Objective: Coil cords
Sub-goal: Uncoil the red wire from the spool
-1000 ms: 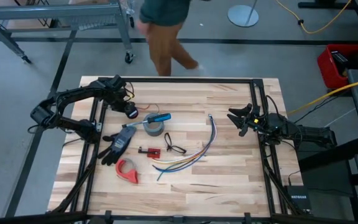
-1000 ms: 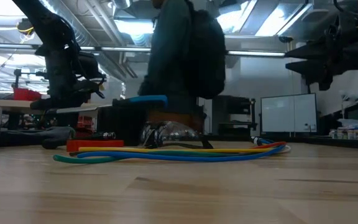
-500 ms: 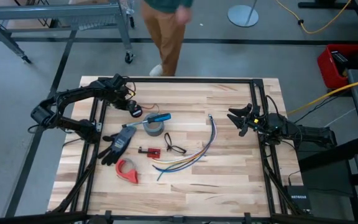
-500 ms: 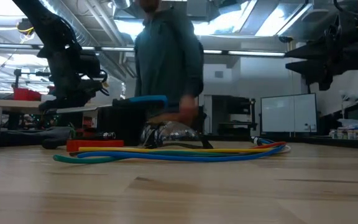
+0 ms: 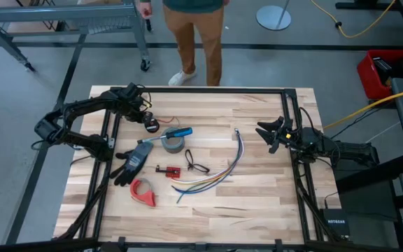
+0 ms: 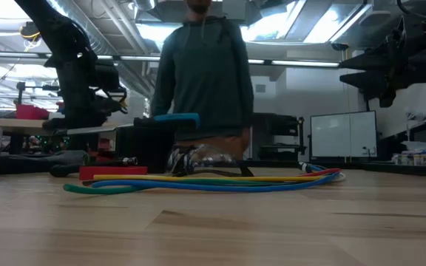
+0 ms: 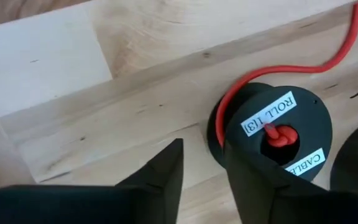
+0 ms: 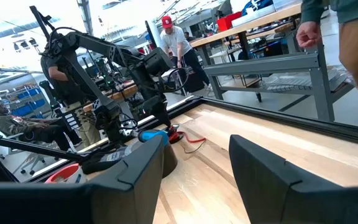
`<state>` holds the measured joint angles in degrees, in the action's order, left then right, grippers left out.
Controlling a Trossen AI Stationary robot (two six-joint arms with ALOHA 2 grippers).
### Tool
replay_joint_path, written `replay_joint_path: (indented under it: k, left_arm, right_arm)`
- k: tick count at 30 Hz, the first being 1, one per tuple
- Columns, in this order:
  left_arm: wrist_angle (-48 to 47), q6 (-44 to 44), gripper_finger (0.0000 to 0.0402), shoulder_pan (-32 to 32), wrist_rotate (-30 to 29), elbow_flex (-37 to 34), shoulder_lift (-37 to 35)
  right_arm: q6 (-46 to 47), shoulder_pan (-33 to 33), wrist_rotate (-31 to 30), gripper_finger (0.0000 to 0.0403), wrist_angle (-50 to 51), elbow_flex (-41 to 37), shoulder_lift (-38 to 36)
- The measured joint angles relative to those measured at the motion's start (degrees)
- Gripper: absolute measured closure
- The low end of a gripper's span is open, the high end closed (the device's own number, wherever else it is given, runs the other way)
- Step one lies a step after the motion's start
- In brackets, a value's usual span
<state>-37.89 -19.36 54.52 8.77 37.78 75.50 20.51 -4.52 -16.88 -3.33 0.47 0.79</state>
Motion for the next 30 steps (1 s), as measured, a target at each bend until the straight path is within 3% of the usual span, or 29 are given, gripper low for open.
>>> replay_joint_path:
  k: [9, 15, 24, 30]
  left_arm:
    - [-0.50, -1.89, 0.0243, -0.04, 8.92, 0.00, 0.00]
    - [1.66, -4.14, 0.0243, -0.04, 10.14, -2.44, 0.00]
    - [14.96, -9.29, 0.0242, -0.14, 20.03, -9.47, -0.03]
    - [20.60, -11.97, 0.0243, -0.35, 19.68, -10.49, 0.02]
  right_arm:
    - [0.00, 0.01, 0.02, 0.0214, 0.00, 0.00, 0.01]
    - [0.00, 0.01, 0.00, 0.0214, 0.00, -0.02, 0.01]
    - [-0.02, 0.00, 0.00, 0.0214, 0.00, -0.02, -0.01]
    - [-0.02, 0.01, 0.00, 0.0214, 0.00, -0.01, -0.01]
